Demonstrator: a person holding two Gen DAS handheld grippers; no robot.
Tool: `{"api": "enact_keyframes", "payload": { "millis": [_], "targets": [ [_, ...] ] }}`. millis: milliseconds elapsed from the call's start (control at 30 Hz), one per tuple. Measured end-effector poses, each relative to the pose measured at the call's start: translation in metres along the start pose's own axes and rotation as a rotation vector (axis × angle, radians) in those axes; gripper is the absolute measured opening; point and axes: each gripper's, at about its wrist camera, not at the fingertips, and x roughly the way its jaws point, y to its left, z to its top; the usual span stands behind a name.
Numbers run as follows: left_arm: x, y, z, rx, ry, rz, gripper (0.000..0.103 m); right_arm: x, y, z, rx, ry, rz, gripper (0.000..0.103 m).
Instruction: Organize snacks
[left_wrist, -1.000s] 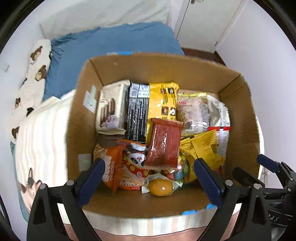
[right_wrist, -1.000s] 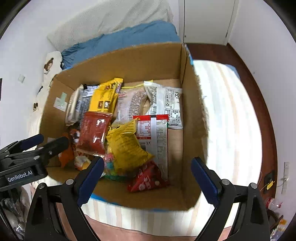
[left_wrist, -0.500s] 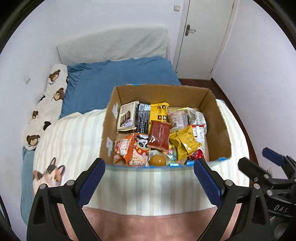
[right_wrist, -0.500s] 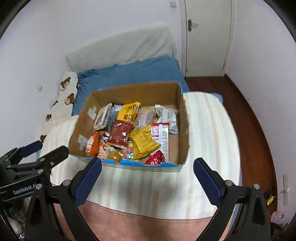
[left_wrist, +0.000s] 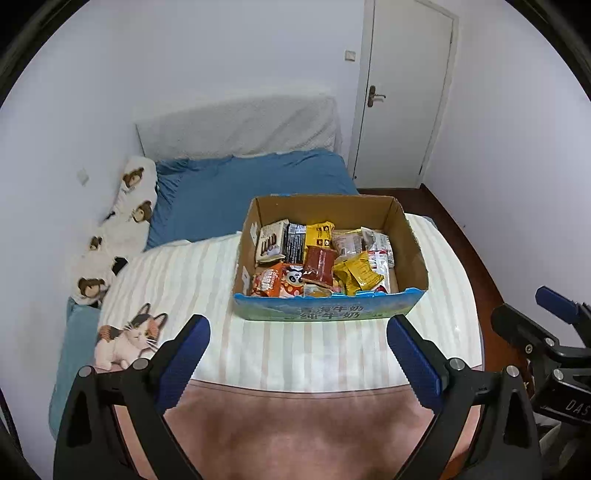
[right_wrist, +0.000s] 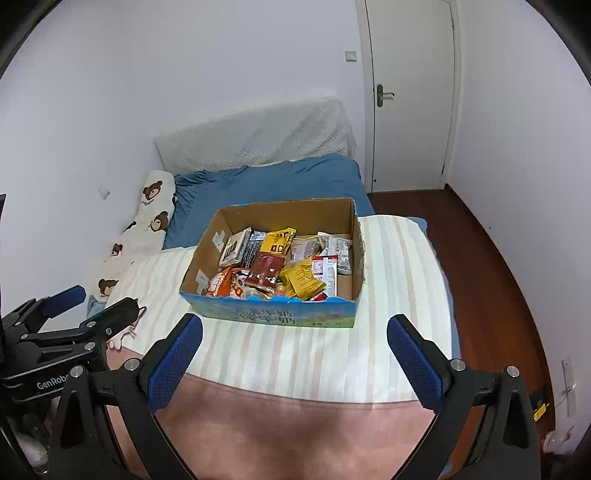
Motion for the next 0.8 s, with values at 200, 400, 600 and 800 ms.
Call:
{"api": "enact_keyframes", "payload": {
  "millis": [200, 400, 600, 800],
  "targets": [
    [-0.029, -0.004, -0.014, 0.01, -0.05, 0.009, 0.098, -0.038, 0.008, -0.012, -0.02, -0.054, -0.013, 0.102],
    [-0.045, -0.002, -0.018, -0.01, -0.075, 0.0, 0.098, -0.059, 0.011, -0.017, -0.034, -0.083, -0.02, 0.102],
    [-0.047, -0.003, -0.018, -0.017, -0.109, 0.018, 0.098, -0.059, 0.007, -0.016, -0.032, -0.111, -0.026, 0.103],
    [-0.028, 0.0, -0.01, -0.03, -0.129, 0.054, 0.103, -0.038, -0.003, -0.008, -0.011, -0.12, -0.065, 0.103]
  ]
}}
